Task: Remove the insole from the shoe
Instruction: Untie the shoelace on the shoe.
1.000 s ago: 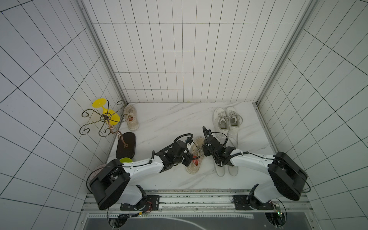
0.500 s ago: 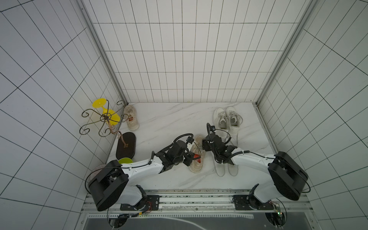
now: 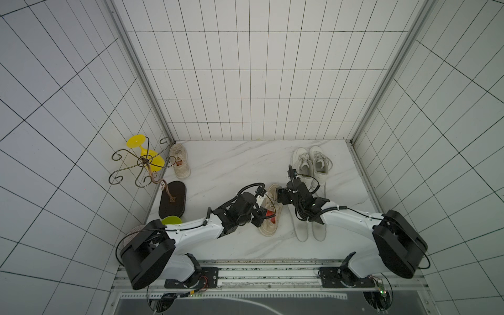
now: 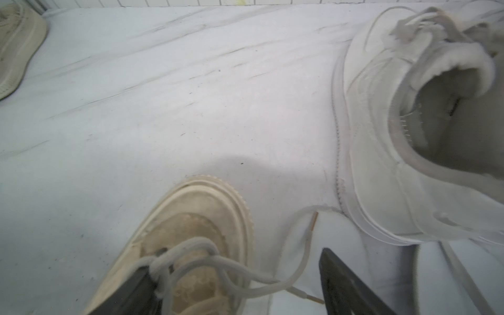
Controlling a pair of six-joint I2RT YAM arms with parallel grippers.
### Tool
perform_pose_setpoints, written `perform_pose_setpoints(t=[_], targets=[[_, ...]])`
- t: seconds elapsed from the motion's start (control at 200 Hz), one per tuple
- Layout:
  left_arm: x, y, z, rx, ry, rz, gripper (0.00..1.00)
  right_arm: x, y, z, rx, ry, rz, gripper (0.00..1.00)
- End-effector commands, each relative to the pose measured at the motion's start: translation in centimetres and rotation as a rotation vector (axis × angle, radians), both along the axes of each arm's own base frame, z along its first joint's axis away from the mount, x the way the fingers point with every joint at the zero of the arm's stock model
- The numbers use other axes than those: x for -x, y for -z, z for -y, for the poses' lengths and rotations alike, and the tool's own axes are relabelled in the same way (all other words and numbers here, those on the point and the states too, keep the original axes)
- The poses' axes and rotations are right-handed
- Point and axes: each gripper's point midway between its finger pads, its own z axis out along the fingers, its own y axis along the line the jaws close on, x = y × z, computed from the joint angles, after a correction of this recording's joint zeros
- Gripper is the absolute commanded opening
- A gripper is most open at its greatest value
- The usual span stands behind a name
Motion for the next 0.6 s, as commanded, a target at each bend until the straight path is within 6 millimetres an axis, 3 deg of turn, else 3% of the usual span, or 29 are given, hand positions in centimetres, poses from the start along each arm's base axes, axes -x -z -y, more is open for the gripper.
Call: perform_pose_setpoints(t=[0.0, 0.105, 0.195, 0.405, 0.595], targets=[[0.2, -2.1, 0.9, 0.052, 0.042, 0.055, 0.0, 1.7, 2.7, -0.5, -0.015, -0.04, -0.04, 0.85], [0.3, -2.3, 0.9, 0.062, 0.047, 0.06, 0.0, 2.0, 4.3, 0.3, 0.0, -0.005, -0.065, 0.85], [0.5, -2.6, 1.0, 0.074, 0.053, 0.061, 0.0, 1.7, 4.4, 0.9, 0.016, 0.034, -0.057, 0.86], [0.7, -2.9, 1.1, 0.088, 0.065, 0.064, 0.0, -0.2, 1.4, 1.7, -0.001, 0.117, 0.007, 0.92], [0.7, -2.9, 1.0, 0.086, 0.06, 0.068, 0.0, -2.3, -0.3, 5.4, -0.065, 0.258, 0.003, 0.97]])
